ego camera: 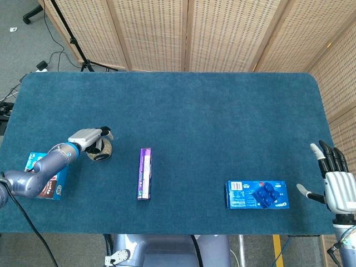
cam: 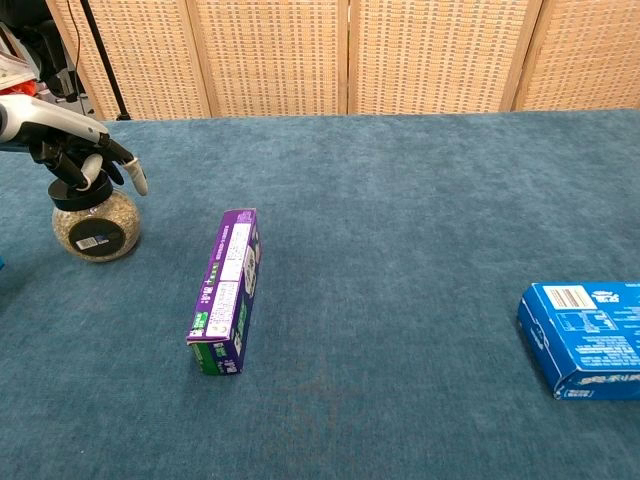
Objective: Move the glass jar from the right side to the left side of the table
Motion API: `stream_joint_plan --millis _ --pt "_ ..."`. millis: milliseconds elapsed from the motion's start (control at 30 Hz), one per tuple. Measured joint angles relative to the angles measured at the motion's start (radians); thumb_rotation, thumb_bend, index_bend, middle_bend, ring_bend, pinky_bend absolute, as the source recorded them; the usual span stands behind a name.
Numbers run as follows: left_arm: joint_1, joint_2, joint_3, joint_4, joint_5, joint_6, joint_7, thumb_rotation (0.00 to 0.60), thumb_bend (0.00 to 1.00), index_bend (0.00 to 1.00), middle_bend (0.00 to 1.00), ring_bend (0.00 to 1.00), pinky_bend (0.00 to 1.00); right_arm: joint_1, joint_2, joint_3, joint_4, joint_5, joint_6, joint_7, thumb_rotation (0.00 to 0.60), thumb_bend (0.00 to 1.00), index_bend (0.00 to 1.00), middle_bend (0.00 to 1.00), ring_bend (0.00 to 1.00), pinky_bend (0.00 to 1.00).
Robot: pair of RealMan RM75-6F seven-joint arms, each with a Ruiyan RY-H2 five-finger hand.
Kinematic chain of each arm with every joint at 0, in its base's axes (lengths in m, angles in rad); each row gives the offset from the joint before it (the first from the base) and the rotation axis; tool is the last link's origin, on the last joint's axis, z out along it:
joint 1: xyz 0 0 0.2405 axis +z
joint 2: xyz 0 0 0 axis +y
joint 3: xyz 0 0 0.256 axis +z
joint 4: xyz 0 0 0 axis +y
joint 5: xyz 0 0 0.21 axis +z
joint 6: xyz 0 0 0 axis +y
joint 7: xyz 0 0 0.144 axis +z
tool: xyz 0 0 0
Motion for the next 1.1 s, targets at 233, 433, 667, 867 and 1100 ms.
stream_joint_plan --millis 233,433,667,867,1100 --pt "0.044 0.032 -0.015 -0.068 0.084 0.002 -0.02 0.6 1.0 0.29 0.13 0.12 0.26 -0.002 0.004 0.0 -0.001 -0.001 0.004 0.006 0.6 0.0 0.0 0.0 0.0 0.0" --pt "0.076 0.051 -0.018 -0.125 0.157 0.008 -0.025 0.6 1.0 0.29 0.13 0.12 0.26 -0.004 0.005 0.0 -0.003 -0.006 0.01 0.009 0.6 0.0 0.0 0.0 0.0 0.0" --pt "0.107 0.062 -0.026 -0.18 0.239 0.012 -0.039 0.6 1.0 0.29 0.13 0.12 0.26 -0.007 0.006 0.0 -0.004 -0.007 0.015 0.009 0.6 0.0 0.0 0.0 0.0 0.0" --pt "0.125 0.076 -0.035 -0.228 0.292 0.01 -0.059 0.6 1.0 0.29 0.13 0.12 0.26 -0.008 0.007 0.0 -0.007 -0.009 0.018 0.008 0.6 0.0 0.0 0.0 0.0 0.0" --pt "0.132 0.098 -0.036 -0.25 0.327 0.006 -0.067 0.6 1.0 0.29 0.08 0.07 0.22 -0.009 0.008 0.0 -0.007 -0.009 0.019 0.008 0.6 0.0 0.0 0.0 0.0 0.0"
